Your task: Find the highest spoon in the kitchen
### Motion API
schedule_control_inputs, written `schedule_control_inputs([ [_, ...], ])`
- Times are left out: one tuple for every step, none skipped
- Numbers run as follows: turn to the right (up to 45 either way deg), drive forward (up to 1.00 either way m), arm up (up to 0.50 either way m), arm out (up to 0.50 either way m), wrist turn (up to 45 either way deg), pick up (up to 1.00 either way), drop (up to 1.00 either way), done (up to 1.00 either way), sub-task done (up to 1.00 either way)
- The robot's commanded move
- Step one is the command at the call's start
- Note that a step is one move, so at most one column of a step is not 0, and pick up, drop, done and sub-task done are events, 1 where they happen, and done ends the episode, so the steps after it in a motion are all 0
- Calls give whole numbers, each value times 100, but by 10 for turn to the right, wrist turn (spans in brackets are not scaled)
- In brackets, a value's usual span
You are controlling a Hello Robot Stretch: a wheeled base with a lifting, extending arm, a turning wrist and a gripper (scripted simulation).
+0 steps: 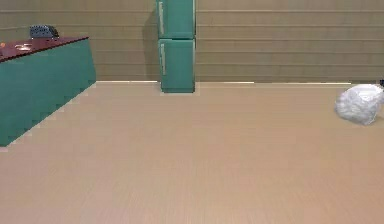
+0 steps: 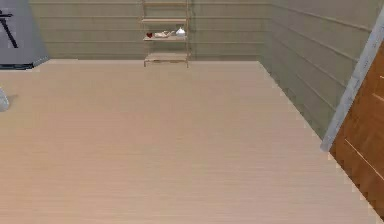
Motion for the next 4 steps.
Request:
schedule_control_inputs([
  [-240, 0, 0, 0, 0, 0, 0, 0, 0],
  [0, 100, 0, 0, 0, 0, 0, 0, 0],
  [0, 100, 0, 0, 0, 0, 0, 0, 0],
  [0, 100, 0, 0, 0, 0, 0, 0, 0],
])
